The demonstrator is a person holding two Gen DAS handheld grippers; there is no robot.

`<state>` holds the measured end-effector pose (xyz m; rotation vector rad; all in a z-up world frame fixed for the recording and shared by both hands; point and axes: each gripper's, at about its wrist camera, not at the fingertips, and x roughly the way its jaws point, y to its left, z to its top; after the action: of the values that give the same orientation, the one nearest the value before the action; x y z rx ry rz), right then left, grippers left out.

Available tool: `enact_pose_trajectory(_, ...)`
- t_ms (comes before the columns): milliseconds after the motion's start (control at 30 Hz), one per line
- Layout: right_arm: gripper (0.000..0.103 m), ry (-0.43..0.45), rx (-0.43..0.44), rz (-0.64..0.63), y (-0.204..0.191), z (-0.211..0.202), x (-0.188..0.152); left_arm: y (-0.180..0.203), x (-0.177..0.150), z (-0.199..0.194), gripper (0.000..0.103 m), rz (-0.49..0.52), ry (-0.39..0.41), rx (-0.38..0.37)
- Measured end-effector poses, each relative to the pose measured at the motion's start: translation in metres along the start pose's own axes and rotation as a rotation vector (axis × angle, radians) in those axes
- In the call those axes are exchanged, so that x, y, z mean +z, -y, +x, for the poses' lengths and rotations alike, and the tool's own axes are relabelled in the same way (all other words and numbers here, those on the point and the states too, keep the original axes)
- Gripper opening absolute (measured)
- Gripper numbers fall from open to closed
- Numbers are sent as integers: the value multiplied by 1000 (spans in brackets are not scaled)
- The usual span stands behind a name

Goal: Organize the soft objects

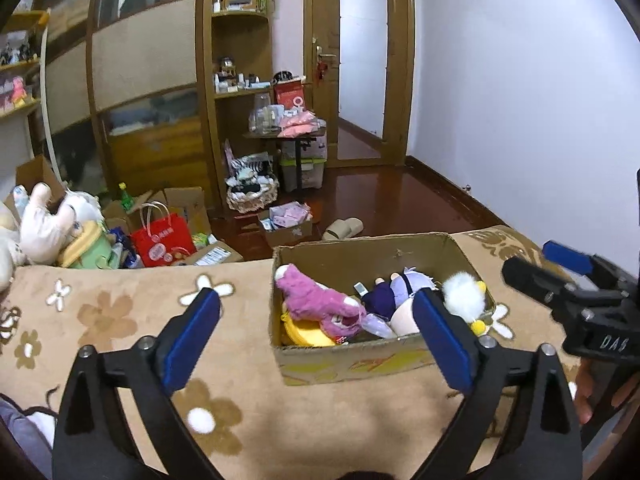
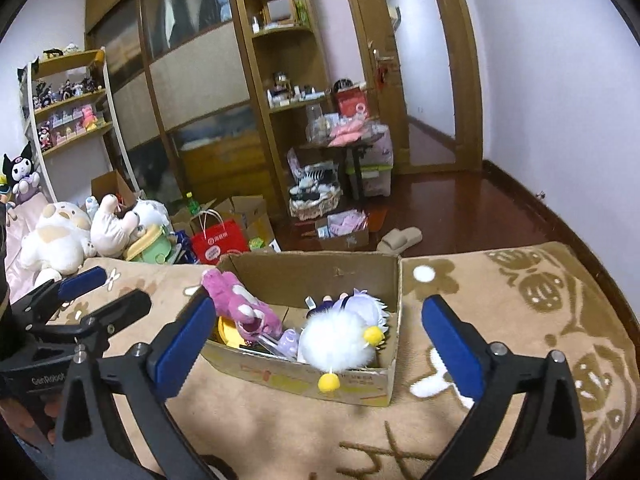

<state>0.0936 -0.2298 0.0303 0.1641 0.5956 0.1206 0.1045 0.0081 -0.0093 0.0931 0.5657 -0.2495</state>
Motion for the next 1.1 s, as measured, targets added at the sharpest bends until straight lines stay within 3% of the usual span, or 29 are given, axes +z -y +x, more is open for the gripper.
enact_pose_trajectory(533,103,86,-38,5,-6,-75,-6,6,-22,-71,100,52,52,60)
enact_pose_trajectory(767,103,149,-85,-35,-17,-97,-20,6,-33,-85,101,37,50,76)
enact_pose_trajectory(1100,103,131,-87,-45,-21,-100,-34,16,-44,-87,101,98,39,103)
